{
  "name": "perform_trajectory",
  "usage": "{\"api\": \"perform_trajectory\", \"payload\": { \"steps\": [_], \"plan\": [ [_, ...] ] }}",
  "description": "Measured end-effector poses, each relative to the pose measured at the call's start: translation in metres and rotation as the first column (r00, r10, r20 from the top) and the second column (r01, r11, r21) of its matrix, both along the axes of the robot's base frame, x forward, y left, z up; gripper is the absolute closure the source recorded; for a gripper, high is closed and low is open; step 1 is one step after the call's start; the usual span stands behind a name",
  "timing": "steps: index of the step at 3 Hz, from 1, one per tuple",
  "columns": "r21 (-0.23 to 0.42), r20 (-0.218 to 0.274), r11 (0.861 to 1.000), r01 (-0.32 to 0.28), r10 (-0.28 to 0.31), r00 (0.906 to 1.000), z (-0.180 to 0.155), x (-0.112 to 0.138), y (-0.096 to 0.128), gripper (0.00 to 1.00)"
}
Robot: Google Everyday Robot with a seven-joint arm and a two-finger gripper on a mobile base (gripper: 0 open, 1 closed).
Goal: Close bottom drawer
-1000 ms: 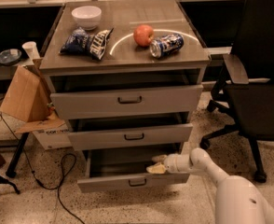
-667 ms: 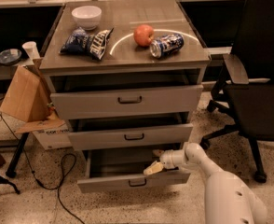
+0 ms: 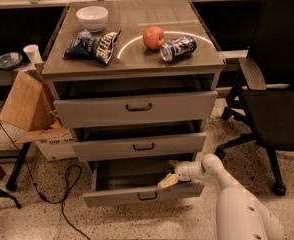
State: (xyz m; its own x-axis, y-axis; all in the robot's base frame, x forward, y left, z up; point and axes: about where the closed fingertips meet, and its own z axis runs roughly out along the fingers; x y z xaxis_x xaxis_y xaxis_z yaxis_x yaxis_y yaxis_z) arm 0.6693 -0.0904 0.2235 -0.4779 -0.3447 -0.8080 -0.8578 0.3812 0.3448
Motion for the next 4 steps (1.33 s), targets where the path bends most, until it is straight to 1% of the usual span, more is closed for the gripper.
{"api": "perform_trajectory", "payload": {
  "steps": [1,2,3,4],
  "plan": [
    [0.005,-0.009,0.999,0.034,-0.034,0.9994,0.001,-0.008,-0.020,0.14],
    [0.017,-0.030,0.998,0.064,-0.063,0.9975,0.003,-0.031,-0.038,0.36],
    [0.033,-0.040,0.995,0.090,-0.089,0.9952,0.006,-0.060,-0.053,0.60],
    [0.065,-0.048,0.989,0.133,-0.130,0.9904,0.004,-0.107,-0.074,0.91]
  ]
}}
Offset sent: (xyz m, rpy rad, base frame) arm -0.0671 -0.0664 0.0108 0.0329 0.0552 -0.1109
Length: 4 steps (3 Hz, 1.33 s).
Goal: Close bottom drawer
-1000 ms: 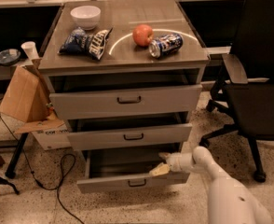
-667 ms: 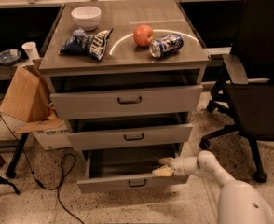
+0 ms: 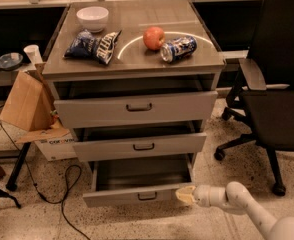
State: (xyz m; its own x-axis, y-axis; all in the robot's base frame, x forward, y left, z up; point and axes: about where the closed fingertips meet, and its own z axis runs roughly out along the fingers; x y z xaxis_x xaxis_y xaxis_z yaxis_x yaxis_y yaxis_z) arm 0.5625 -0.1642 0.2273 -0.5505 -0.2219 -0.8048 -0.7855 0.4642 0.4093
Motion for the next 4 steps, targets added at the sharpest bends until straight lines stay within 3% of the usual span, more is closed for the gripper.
{"api": "perform_trajectory", "payload": {
  "steps": [1,2,4],
  "plan": [
    [0.015,-0.008,1.000,0.024,-0.024,0.9997,-0.005,-0.024,-0.012,1.00],
    [0.000,-0.057,1.000,0.001,-0.001,0.9984,-0.028,-0.027,-0.007,1.00],
    [-0.025,-0.117,0.999,-0.034,0.031,0.9926,-0.062,0.005,0.008,1.00]
  ]
}}
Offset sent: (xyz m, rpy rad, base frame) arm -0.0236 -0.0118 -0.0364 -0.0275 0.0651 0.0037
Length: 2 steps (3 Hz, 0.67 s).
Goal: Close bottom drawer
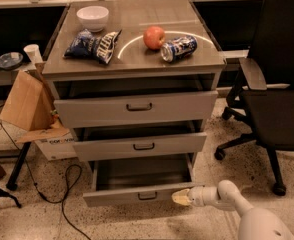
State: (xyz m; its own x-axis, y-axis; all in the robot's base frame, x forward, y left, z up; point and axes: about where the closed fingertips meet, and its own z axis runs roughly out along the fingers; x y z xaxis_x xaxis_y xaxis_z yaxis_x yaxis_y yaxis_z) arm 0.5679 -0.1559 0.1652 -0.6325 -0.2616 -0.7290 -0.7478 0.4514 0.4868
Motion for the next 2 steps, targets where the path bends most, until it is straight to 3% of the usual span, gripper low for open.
{"api": "perform_trajectory", "payload": {
  "steps": [1,2],
  "plan": [
    [-0.010,-0.009,1.000,0.000,0.000,1.0000,0.001,0.017,0.005,1.00],
    [-0.019,-0.009,1.000,-0.002,0.001,1.0000,0.007,0.037,0.013,0.84]
  ]
}}
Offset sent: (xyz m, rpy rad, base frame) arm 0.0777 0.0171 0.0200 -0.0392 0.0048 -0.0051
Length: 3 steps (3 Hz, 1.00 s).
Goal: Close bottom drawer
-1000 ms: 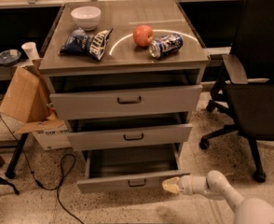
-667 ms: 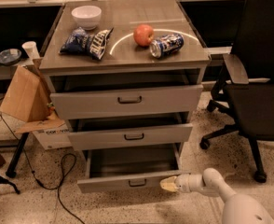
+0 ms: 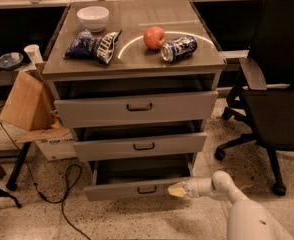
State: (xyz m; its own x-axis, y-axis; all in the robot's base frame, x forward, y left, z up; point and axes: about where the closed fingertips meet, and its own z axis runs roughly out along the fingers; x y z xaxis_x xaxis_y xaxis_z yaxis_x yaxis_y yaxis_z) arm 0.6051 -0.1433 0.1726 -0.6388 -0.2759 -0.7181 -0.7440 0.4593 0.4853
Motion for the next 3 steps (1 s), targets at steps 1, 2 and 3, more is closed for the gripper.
{"api": "perform_trajectory", "payload": {
  "steps": [1,2,3],
  "plan": [
    [-0.009,0.009,1.000,-0.013,0.013,0.9999,0.012,0.028,0.013,0.53],
    [-0.012,0.018,1.000,-0.025,0.026,0.9995,0.018,0.042,0.020,0.30],
    [-0.014,0.021,0.999,-0.040,0.041,0.9990,0.019,0.050,0.026,0.07]
  ]
}}
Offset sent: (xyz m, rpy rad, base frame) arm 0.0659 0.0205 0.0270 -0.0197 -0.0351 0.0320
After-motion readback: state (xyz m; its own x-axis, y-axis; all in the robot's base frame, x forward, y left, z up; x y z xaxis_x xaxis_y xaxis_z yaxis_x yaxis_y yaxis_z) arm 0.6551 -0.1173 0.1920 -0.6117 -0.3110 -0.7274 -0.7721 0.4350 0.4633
